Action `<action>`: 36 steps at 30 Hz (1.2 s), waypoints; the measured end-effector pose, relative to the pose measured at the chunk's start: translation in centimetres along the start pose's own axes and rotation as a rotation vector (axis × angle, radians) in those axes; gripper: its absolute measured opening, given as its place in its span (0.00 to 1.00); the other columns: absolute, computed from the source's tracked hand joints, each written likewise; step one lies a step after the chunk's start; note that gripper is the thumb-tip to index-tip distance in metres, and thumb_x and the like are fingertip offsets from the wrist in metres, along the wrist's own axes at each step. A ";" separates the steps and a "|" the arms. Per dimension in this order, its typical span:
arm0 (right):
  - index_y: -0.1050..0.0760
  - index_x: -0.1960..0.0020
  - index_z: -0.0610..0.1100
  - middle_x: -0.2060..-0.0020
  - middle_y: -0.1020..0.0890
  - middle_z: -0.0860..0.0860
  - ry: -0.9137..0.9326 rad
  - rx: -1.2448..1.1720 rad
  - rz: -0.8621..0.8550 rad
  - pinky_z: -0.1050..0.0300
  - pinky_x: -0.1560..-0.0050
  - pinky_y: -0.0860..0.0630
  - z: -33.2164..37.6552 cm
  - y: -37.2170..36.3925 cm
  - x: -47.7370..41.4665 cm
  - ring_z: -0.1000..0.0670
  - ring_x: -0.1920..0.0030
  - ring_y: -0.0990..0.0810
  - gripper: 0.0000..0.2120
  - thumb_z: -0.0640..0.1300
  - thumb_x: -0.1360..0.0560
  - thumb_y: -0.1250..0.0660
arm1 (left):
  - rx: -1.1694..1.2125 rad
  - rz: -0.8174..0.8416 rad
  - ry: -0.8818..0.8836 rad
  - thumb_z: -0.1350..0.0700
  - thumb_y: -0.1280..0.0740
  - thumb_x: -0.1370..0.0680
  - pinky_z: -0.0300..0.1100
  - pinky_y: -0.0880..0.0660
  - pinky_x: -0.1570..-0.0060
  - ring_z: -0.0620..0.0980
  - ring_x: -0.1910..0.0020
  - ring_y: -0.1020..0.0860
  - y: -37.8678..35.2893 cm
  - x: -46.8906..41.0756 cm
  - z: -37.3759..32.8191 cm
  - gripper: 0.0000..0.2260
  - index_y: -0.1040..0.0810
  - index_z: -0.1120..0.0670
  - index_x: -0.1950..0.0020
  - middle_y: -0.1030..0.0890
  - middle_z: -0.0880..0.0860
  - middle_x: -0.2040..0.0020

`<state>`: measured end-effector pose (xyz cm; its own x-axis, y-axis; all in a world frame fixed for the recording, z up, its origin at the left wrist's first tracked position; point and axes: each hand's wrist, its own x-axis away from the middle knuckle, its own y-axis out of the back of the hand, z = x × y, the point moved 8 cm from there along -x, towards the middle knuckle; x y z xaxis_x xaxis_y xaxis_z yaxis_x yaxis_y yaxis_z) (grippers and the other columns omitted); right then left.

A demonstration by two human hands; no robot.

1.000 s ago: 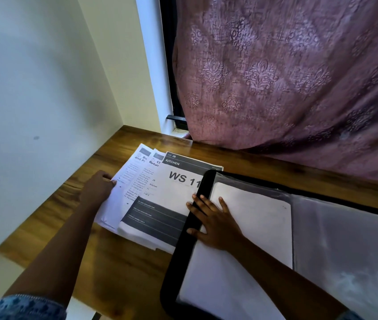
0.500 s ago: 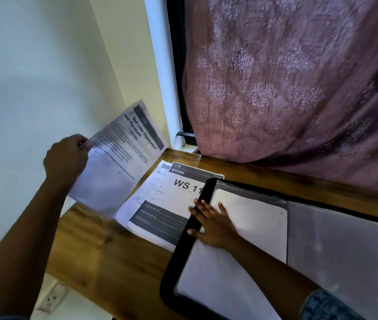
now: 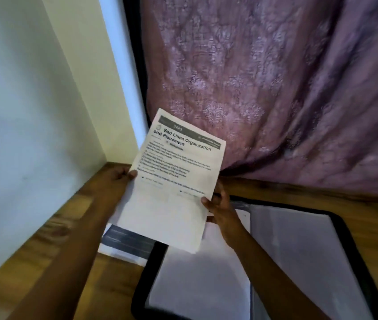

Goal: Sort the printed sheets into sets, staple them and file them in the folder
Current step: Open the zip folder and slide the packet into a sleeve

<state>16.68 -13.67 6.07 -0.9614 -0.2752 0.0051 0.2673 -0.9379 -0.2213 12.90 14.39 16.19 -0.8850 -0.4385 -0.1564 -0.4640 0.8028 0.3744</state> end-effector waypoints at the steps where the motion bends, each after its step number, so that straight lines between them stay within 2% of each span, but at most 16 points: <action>1: 0.46 0.31 0.64 0.39 0.24 0.51 0.058 0.046 -0.063 0.55 0.54 0.19 0.0 1.6 0.4 0.49 0.40 0.23 0.36 0.41 0.27 0.30 | 0.049 0.027 0.020 0.52 0.30 0.26 0.48 0.26 0.54 0.49 0.62 0.23 -1.8 0.6 0.3 0.09 0.19 0.48 0.66 0.19 0.47 0.66; 3: 0.52 0.27 0.60 0.35 0.28 0.49 0.148 0.169 -0.118 0.53 0.44 0.22 0.2 4.9 2.2 0.50 0.37 0.26 0.42 0.35 0.27 0.31 | 0.128 0.109 0.059 0.60 0.31 0.24 0.44 0.28 0.56 0.45 0.66 0.24 -6.1 2.3 0.5 0.14 0.19 0.49 0.69 0.19 0.44 0.70; 6: 0.41 0.28 0.49 0.32 0.31 0.51 0.158 0.299 -0.098 0.52 0.35 0.28 -0.2 8.8 4.7 0.50 0.32 0.30 0.32 0.30 0.26 0.35 | 0.138 0.398 0.085 0.57 0.33 0.22 0.46 0.25 0.49 0.51 0.55 0.19 -12.8 5.2 -0.1 0.07 0.16 0.49 0.56 0.15 0.49 0.57; 8: 0.31 0.35 0.49 0.35 0.27 0.52 0.087 0.349 -0.114 0.51 0.35 0.28 -0.7 11.4 6.3 0.47 0.34 0.28 0.24 0.28 0.25 0.36 | 0.093 0.654 0.141 0.48 0.35 0.21 0.46 0.25 0.46 0.50 0.45 0.20 -17.1 8.1 -0.3 0.09 0.21 0.45 0.43 0.17 0.48 0.44; 10: 0.26 0.41 0.50 0.38 0.25 0.51 -0.021 0.363 -0.142 0.52 0.37 0.26 -1.4 13.8 7.7 0.48 0.38 0.25 0.20 0.29 0.25 0.37 | 0.021 0.860 0.133 0.32 0.41 0.26 0.47 0.30 0.37 0.44 0.35 0.28 -21.0 11.3 -0.4 0.24 0.29 0.38 0.33 0.26 0.40 0.33; 13: 0.25 0.42 0.48 0.41 0.24 0.50 -0.171 0.330 -0.178 0.59 0.43 0.24 -2.5 16.5 8.5 0.50 0.43 0.23 0.15 0.32 0.23 0.38 | -0.009 0.968 0.085 0.21 0.45 0.35 0.52 0.41 0.27 0.42 0.28 0.39 -25.7 15.1 0.4 0.37 0.37 0.35 0.29 0.39 0.36 0.27; 16: 0.22 0.47 0.47 0.47 0.18 0.47 -0.256 0.171 -0.286 0.51 0.43 0.23 -2.4 18.3 9.9 0.47 0.47 0.20 0.08 0.42 0.20 0.40 | 0.038 0.981 -0.014 0.23 0.39 0.36 0.48 0.38 0.27 0.36 0.30 0.38 -29.1 18.5 1.3 0.35 0.31 0.37 0.33 0.39 0.33 0.29; 18: 0.22 0.50 0.49 0.52 0.17 0.47 -0.368 0.078 -0.340 0.51 0.48 0.23 -3.3 19.7 10.6 0.47 0.51 0.19 0.13 0.53 0.20 0.43 | -0.036 0.976 -0.148 0.24 0.40 0.33 0.45 0.36 0.28 0.33 0.29 0.42 -31.1 20.7 1.5 0.32 0.31 0.37 0.33 0.42 0.31 0.28; 20: 0.23 0.48 0.47 0.52 0.17 0.46 -0.443 0.043 -0.316 0.48 0.45 0.23 -4.2 20.8 10.8 0.46 0.51 0.19 0.18 0.60 0.23 0.42 | -0.111 0.964 -0.312 0.27 0.43 0.29 0.41 0.39 0.28 0.32 0.27 0.46 -32.7 22.6 1.6 0.27 0.32 0.36 0.32 0.44 0.31 0.27; 21: 0.22 0.47 0.45 0.50 0.17 0.45 -0.445 0.039 -0.291 0.50 0.45 0.22 -4.4 21.2 10.9 0.46 0.50 0.18 0.19 0.60 0.25 0.38 | -0.111 0.955 -0.367 0.30 0.43 0.26 0.40 0.41 0.27 0.34 0.26 0.47 -33.3 23.4 1.4 0.25 0.32 0.36 0.31 0.44 0.31 0.26; 24: 0.21 0.48 0.44 0.50 0.17 0.46 -0.338 0.129 -0.284 0.60 0.57 0.20 -3.6 22.8 10.8 0.52 0.56 0.17 0.07 0.45 0.24 0.33 | -0.029 0.931 -0.401 0.33 0.44 0.24 0.35 0.43 0.28 0.37 0.26 0.44 -34.6 24.1 0.9 0.23 0.38 0.34 0.30 0.42 0.32 0.27; 28: 0.22 0.45 0.43 0.48 0.18 0.44 -0.336 0.187 -0.433 0.47 0.47 0.22 -2.3 27.2 10.6 0.44 0.50 0.19 0.11 0.45 0.26 0.30 | 0.060 0.750 -0.311 0.41 0.38 0.22 0.33 0.35 0.33 0.36 0.30 0.35 -35.4 21.0 0.1 0.17 0.33 0.31 0.33 0.34 0.41 0.27; 30: 0.23 0.44 0.43 0.52 0.19 0.47 -0.343 0.164 -0.509 0.53 0.55 0.23 -1.5 29.6 10.9 0.47 0.53 0.21 0.12 0.45 0.26 0.30 | -0.119 0.631 -0.258 0.50 0.36 0.21 0.40 0.35 0.31 0.42 0.30 0.33 -36.5 18.1 0.4 0.20 0.34 0.35 0.31 0.32 0.46 0.28; 32: 0.24 0.42 0.43 0.50 0.20 0.48 -0.314 0.154 -0.546 0.57 0.59 0.26 -0.7 31.5 11.2 0.50 0.55 0.22 0.14 0.45 0.26 0.30 | -0.480 0.568 -0.253 0.51 0.38 0.20 0.49 0.43 0.26 0.50 0.26 0.37 -38.2 15.1 1.0 0.22 0.37 0.47 0.26 0.36 0.51 0.25; 34: 0.26 0.41 0.44 0.47 0.21 0.48 -0.295 0.165 -0.551 0.56 0.54 0.28 -0.4 32.4 11.4 0.53 0.56 0.23 0.15 0.44 0.26 0.30 | -0.748 0.573 -0.273 0.46 0.44 0.18 0.52 0.53 0.25 0.51 0.23 0.46 -39.8 13.1 1.3 0.25 0.45 0.51 0.22 0.43 0.52 0.22; 36: 0.28 0.39 0.46 0.47 0.23 0.50 -0.285 0.165 -0.540 0.55 0.49 0.30 -0.4 32.6 11.5 0.56 0.57 0.25 0.17 0.43 0.26 0.30 | -0.872 0.579 -0.271 0.43 0.50 0.17 0.52 0.55 0.26 0.51 0.22 0.50 -40.9 12.2 1.8 0.27 0.50 0.52 0.21 0.47 0.52 0.21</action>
<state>14.34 -47.28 -1.44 -0.9144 0.2220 0.3385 -0.2223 -0.9742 0.0383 20.97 -23.05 -2.70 -0.9897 0.1055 0.0966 0.1203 0.2479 0.9613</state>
